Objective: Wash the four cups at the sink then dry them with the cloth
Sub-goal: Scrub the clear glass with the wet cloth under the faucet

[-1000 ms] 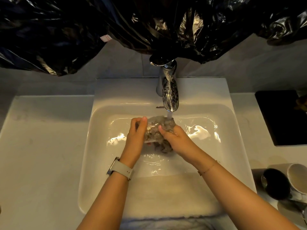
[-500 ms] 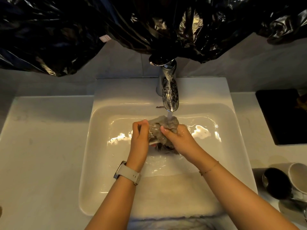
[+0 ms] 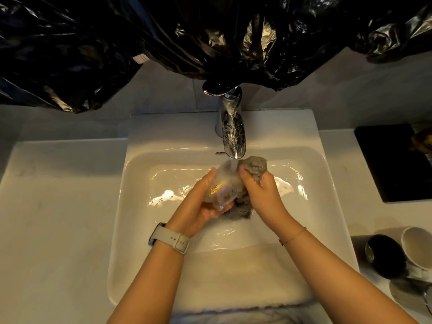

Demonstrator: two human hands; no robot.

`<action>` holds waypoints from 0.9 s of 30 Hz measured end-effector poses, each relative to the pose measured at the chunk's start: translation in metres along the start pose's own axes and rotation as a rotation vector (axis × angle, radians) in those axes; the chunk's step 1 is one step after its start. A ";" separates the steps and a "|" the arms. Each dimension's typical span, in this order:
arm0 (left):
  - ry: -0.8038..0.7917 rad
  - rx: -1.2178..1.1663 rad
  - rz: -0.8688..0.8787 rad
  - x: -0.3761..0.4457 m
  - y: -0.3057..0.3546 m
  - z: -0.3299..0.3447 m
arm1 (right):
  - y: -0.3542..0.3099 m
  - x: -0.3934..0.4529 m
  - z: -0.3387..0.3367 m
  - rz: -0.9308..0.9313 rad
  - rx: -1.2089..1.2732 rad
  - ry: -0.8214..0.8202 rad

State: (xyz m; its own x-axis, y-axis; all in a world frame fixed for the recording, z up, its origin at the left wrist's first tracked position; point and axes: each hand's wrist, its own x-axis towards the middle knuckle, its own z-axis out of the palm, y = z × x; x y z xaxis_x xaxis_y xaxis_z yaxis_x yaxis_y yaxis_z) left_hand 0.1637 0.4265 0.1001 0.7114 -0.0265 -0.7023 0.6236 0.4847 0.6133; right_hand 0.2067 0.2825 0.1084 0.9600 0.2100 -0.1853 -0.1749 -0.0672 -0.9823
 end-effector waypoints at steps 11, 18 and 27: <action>-0.188 0.050 0.047 -0.006 0.001 0.022 | -0.007 0.020 -0.006 0.072 0.073 0.193; -0.119 -0.170 0.048 -0.005 -0.012 0.019 | -0.003 -0.008 -0.019 0.011 0.065 0.469; -0.050 -0.044 0.106 0.003 -0.009 0.020 | 0.005 -0.028 0.009 -0.207 -0.185 -0.085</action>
State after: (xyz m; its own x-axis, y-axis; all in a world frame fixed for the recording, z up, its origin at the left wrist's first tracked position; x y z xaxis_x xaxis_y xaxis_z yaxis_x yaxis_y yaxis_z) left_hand 0.1669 0.4043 0.1002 0.7886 -0.0162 -0.6147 0.5301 0.5246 0.6662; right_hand 0.1768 0.2853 0.1086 0.9480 0.3181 0.0093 0.0733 -0.1897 -0.9791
